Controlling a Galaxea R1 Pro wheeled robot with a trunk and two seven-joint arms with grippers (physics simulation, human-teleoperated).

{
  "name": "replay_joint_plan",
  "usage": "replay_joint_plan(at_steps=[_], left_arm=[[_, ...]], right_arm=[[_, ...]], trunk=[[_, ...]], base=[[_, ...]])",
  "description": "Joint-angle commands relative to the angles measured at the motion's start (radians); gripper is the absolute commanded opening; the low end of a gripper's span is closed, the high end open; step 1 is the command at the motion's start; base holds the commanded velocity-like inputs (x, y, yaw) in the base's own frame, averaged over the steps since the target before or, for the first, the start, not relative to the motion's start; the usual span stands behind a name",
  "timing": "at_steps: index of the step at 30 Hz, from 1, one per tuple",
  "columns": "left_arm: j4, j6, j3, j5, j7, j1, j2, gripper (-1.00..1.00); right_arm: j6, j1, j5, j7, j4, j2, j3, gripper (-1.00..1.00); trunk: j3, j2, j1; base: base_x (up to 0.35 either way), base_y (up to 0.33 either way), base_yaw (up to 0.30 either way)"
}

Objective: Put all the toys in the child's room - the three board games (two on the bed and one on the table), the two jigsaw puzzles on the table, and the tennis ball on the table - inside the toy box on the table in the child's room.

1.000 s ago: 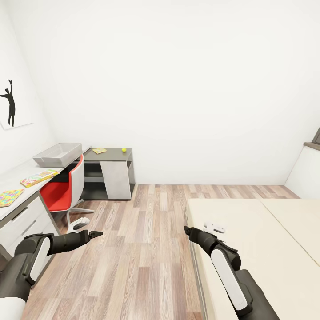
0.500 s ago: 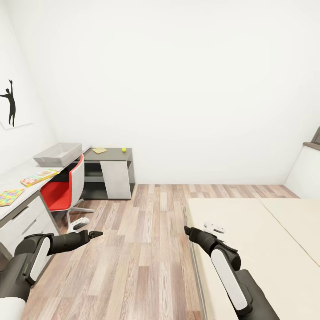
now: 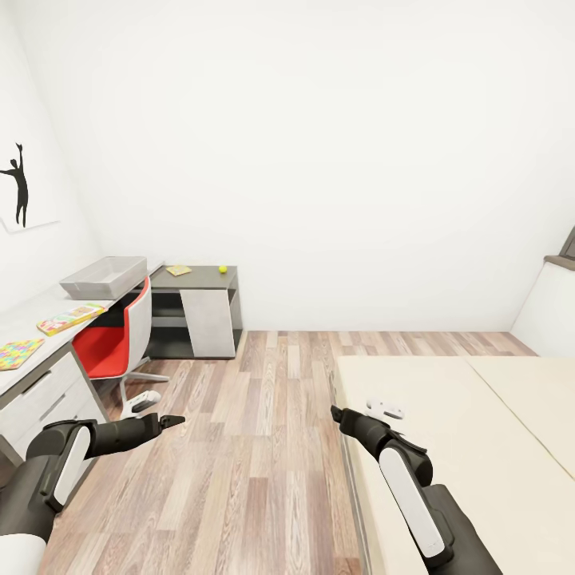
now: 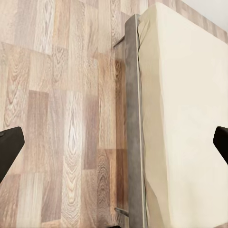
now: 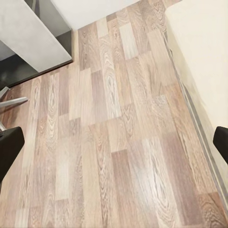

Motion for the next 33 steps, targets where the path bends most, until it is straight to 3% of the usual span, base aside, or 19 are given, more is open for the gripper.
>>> replay_joint_plan(at_steps=[1,33], left_arm=[[0.000,0.007,0.001,0.003,-0.001,-0.001,0.000,1.00],[0.000,0.007,0.000,0.003,-0.001,-0.001,-0.002,1.00]], right_arm=[[0.001,-0.001,-0.010,-0.010,-0.001,0.000,0.001,1.00],[0.001,-0.001,-0.010,-0.010,-0.003,0.000,0.001,1.00]], trunk=[[-0.002,-0.002,0.001],[-0.002,-0.002,0.001]], base=[[0.000,0.000,0.000],[0.000,-0.134,0.000]])
